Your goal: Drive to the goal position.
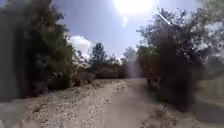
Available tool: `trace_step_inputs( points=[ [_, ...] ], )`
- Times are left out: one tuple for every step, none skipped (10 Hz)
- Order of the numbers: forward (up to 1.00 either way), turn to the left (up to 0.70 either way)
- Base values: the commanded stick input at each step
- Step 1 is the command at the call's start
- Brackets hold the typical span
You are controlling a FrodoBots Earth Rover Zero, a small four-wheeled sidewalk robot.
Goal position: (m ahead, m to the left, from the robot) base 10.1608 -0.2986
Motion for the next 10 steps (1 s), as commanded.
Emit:
trace_step_inputs(
  points=[
    [0.60, 0.01],
    [0.60, 0.01],
    [0.60, 0.01],
    [0.60, 0.01],
    [0.60, 0.01],
    [0.60, 0.01],
    [0.60, 0.01],
    [0.60, 0.01],
    [0.60, 0.01],
    [0.60, 0.01]
  ],
)
